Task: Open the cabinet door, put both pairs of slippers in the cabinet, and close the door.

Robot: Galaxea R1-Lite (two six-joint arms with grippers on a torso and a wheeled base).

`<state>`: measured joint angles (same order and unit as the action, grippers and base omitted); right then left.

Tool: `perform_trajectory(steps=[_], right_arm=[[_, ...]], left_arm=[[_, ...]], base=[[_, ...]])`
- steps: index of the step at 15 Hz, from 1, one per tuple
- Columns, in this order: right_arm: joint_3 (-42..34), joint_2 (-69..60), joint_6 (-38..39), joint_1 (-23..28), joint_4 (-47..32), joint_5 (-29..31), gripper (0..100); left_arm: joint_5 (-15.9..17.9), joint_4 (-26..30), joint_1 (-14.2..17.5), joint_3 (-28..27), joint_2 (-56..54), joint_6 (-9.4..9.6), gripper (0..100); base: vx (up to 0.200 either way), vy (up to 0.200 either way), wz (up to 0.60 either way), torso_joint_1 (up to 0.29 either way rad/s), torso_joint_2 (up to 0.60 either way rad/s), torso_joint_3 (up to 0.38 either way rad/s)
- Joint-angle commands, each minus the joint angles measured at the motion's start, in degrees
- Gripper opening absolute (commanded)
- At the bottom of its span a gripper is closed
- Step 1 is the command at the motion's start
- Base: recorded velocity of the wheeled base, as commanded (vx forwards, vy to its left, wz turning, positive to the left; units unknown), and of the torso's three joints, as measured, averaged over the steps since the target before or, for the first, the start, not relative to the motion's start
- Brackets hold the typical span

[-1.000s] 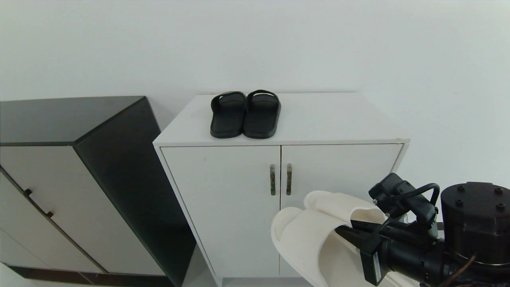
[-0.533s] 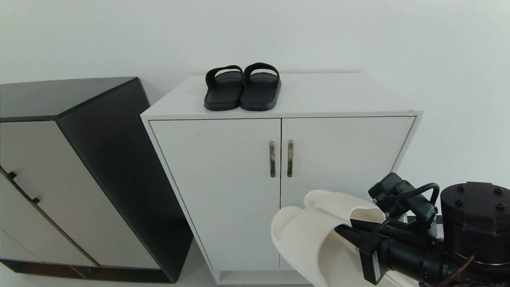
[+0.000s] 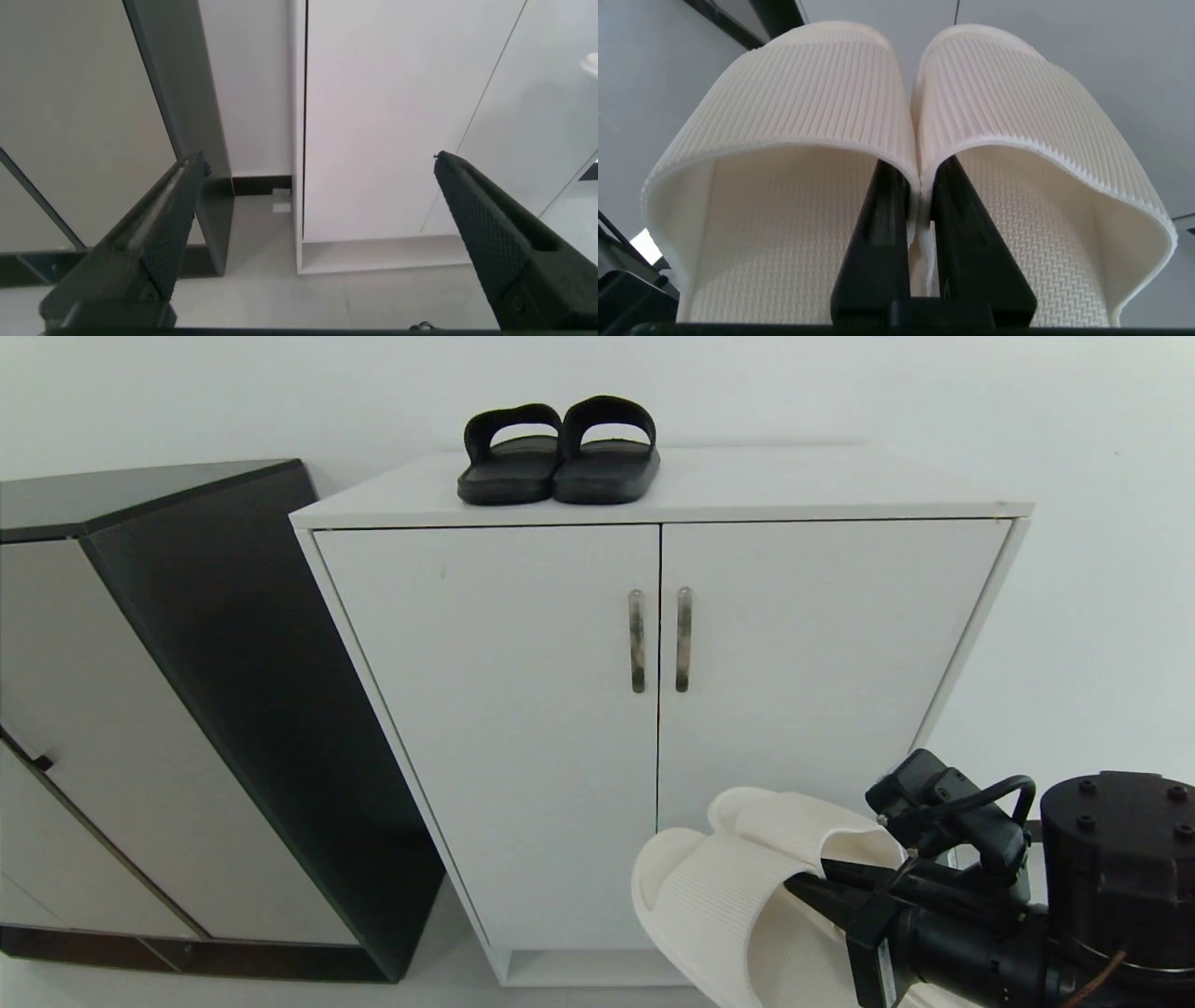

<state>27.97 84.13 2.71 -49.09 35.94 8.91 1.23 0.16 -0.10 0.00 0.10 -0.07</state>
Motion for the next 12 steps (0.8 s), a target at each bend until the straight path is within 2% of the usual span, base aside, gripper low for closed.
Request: perform_trajectory(steps=[1, 3, 5, 8, 10, 12], right_arm=[[-0.19, -0.19, 0.11, -0.04, 0.01, -0.12, 0], [-0.46, 0.07, 0.11, 0.05, 0.01, -0.12, 0], [-0.46, -0.02, 0.02, 0.05, 0.1, -0.12, 0], [-0.54, -0.19, 0.02, 0.05, 0.01, -0.03, 0], [-0.72, -0.28, 0.11, 0.22, 0.1, -0.03, 0], [-0.63, 0.16, 0.19, 0.22, 0.1, -0.12, 0]], left_arm=[[0.0, 0.02, 0.01, 0.0, -0.01, -0.01, 100], [0.0, 0.02, 0.01, 0.0, -0.01, -0.01, 100], [0.0, 0.02, 0.01, 0.0, -0.01, -0.01, 100], [0.0, 0.02, 0.01, 0.0, -0.01, -0.01, 100], [0.0, 0.02, 0.01, 0.0, -0.01, 0.78, 100], [0.0, 0.02, 0.01, 0.0, -0.01, 0.34, 100]], base=[[0.0, 0.0, 0.0, -0.046, 0.43, 0.388], [0.0, 0.0, 0.0, -0.029, 0.43, 0.4], [0.0, 0.0, 0.0, 0.002, 0.21, 0.202], [0.0, 0.0, 0.0, 0.005, 0.04, 0.042], [0.0, 0.0, 0.0, 0.0, 0.0, 0.0], [0.0, 0.0, 0.0, 0.0, 0.0, 0.0]])
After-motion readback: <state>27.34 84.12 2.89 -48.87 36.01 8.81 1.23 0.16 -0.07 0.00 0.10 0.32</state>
